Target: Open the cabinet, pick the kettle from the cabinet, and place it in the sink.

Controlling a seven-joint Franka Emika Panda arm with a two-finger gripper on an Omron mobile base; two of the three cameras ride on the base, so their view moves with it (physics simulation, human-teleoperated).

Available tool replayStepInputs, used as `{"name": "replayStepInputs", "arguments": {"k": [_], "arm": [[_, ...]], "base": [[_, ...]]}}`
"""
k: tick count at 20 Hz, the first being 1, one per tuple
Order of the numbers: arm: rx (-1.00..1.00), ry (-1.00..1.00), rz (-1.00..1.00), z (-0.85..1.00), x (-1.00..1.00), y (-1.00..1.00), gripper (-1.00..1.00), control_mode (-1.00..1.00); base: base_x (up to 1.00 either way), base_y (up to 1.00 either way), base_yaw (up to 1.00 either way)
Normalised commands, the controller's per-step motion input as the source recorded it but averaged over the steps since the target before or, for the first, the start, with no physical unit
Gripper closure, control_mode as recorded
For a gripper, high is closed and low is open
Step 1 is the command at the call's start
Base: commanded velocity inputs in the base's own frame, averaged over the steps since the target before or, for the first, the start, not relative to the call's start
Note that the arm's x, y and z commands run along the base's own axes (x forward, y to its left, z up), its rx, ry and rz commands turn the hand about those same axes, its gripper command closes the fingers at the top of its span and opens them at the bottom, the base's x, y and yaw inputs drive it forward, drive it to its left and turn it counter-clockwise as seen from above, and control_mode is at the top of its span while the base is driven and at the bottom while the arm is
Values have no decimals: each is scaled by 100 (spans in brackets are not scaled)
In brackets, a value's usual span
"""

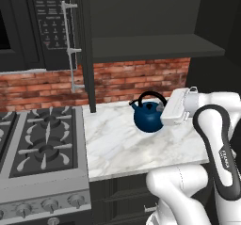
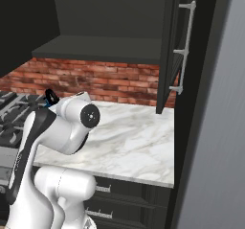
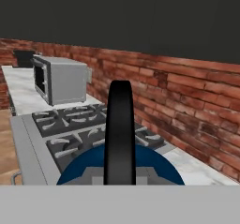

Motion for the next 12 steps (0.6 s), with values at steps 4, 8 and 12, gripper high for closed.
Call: {"name": "replayStepInputs", "arguments": {"k": [4, 8, 12], "arm": [[0, 0, 0, 0, 0, 0, 100, -100], [0, 0, 0, 0, 0, 0, 100, -100], [0, 0, 0, 0, 0, 0, 100, -100]], "base": [[0, 0, 0], [0, 0, 0], [0, 0, 0]]}}
